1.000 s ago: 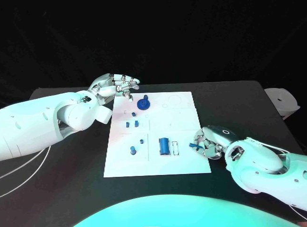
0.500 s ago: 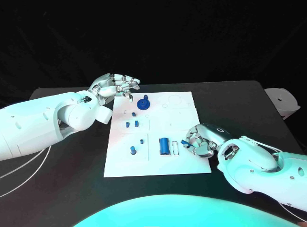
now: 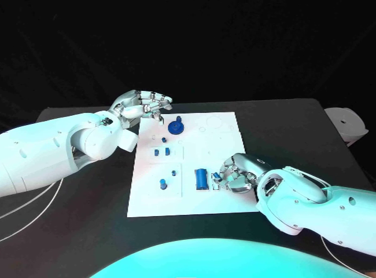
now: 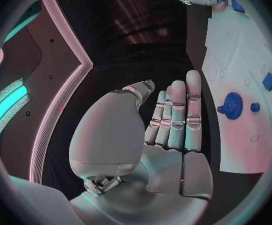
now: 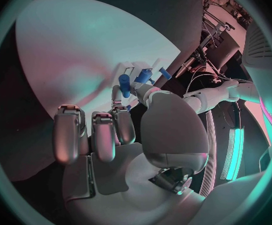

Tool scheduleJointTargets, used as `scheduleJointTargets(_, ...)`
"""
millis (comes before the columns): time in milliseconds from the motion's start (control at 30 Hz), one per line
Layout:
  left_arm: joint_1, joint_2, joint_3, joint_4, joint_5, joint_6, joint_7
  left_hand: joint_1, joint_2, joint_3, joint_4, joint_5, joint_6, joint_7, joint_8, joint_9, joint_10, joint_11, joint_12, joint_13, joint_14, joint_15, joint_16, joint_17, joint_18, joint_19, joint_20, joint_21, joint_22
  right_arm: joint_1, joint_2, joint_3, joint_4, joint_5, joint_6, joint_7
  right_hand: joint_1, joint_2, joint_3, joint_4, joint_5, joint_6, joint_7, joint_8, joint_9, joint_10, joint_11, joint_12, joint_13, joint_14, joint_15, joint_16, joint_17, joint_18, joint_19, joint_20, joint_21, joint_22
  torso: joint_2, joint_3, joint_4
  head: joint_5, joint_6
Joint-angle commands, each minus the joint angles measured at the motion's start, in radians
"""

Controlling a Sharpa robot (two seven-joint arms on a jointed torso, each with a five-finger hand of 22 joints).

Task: Assemble the parts on the task board

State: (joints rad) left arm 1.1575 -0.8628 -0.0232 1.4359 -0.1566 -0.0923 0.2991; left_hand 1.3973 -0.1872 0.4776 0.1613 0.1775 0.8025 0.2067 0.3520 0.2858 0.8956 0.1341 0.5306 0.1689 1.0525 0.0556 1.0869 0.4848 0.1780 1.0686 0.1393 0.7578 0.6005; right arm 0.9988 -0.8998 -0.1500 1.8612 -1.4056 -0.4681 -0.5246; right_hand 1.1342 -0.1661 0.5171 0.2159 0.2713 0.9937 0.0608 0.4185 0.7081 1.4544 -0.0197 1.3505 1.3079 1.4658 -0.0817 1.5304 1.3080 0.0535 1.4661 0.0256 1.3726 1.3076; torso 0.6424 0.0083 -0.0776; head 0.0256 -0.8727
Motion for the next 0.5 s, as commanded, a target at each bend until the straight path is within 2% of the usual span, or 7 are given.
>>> scheduleJointTargets(33,0.001,0.001,0.001,0.003,0.003,0.016,0.005,-0.003,0.005,0.002,0.004,0.004,-0.006,-0.002,0.005,0.002,-0.009,0.0,0.003,0.001,-0.007,0.001,0.005,-0.002,0.006,0.003,0.002,-0.005,-0.001,-0.001,0.007,0.0,-0.007,0.053,0.034,0.012,-0.011,0.0,-0.003,0.005,-0.008,0.016,-0.009,0.007,0.003,0.004,-0.002,0.005,0.102,0.09,-0.006,0.004,0.191,-0.013,0.068,-0.01,0.006,0.163,0.0,-0.0004,0.0002,0.001,0.0)
scheduleJointTargets(300,0.001,0.001,0.001,0.004,0.003,0.018,0.004,-0.002,0.006,0.002,0.004,0.004,-0.006,-0.002,0.006,0.002,-0.009,0.0,0.003,0.002,-0.007,0.001,0.005,-0.002,0.006,0.003,0.002,-0.005,-0.002,-0.001,0.021,0.0,-0.033,0.057,0.041,0.007,-0.026,0.004,-0.009,0.012,-0.011,0.023,-0.012,0.014,0.006,0.008,-0.005,0.011,0.107,0.09,-0.008,0.004,0.191,-0.013,0.068,-0.012,0.006,0.164,-0.001,-0.0009,-0.0008,0.003,0.0)
scheduleJointTargets(500,0.001,0.001,0.001,0.004,0.002,0.019,0.004,-0.002,0.006,0.002,0.004,0.004,-0.006,-0.002,0.006,0.002,-0.009,0.0,0.003,0.002,-0.007,0.001,0.005,-0.002,0.006,0.003,0.002,-0.005,-0.002,-0.001,0.033,0.0,-0.047,0.056,0.057,0.005,-0.035,0.004,-0.013,0.016,-0.016,0.025,-0.013,0.018,0.008,0.01,-0.006,0.013,0.109,0.09,-0.01,0.004,0.191,-0.013,0.068,-0.013,0.006,0.164,-0.001,-0.0005,0.001,0.002,0.0)
